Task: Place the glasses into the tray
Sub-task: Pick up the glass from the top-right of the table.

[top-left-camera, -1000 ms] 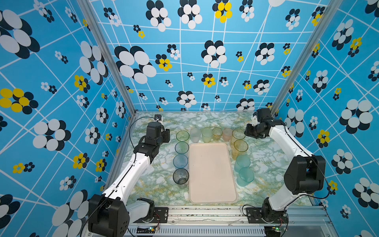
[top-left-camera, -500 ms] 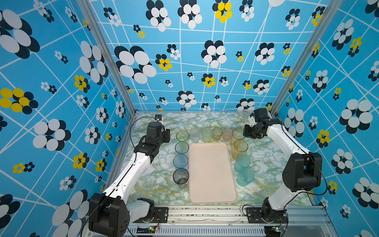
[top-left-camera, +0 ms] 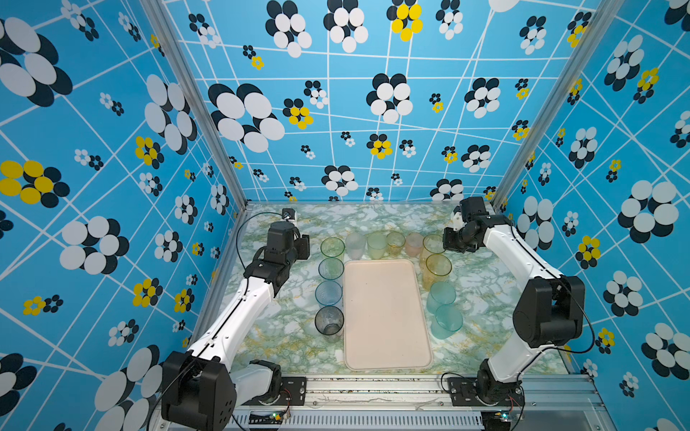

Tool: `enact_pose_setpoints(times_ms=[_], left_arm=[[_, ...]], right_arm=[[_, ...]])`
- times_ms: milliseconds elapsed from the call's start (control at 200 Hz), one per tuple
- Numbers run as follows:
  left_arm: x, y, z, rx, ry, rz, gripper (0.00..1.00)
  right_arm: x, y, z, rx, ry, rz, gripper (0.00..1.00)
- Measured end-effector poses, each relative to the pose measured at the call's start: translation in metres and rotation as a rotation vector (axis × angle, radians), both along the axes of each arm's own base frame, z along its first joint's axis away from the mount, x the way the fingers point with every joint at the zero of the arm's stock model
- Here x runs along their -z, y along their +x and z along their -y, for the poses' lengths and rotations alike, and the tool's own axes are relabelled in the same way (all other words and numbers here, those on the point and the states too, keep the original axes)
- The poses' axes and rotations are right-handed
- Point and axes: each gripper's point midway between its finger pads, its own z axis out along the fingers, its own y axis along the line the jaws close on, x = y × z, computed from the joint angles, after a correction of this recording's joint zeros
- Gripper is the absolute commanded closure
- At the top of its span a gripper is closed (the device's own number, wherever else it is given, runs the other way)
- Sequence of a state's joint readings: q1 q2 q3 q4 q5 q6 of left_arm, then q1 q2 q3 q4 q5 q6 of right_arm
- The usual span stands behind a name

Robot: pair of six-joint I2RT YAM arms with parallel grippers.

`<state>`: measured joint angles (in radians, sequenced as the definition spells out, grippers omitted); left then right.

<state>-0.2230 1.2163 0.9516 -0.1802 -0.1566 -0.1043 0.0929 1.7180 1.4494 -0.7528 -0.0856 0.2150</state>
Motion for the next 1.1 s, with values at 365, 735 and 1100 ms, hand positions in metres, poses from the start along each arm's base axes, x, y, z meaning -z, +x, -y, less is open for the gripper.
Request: enact_pose_setpoints(times_ms=[365, 735, 1100], left_arm=[[0.0, 0.0, 0.0, 0.0, 0.001, 0.0, 0.39], [0.0, 0.0, 0.001, 0.009, 0.009, 0.0, 0.39], [0.006, -0.002, -0.004, 0.001, 0.009, -0.011, 0.39]], right_arm=[[0.0, 0.001, 0.004, -0.003, -0.052, 0.006, 1.0], [-0.027, 0.0, 0.016, 0.031, -0.104, 0.08, 1.0], [-0.099, 0.003, 0.018, 0.051, -0.147, 0.257, 1.0]])
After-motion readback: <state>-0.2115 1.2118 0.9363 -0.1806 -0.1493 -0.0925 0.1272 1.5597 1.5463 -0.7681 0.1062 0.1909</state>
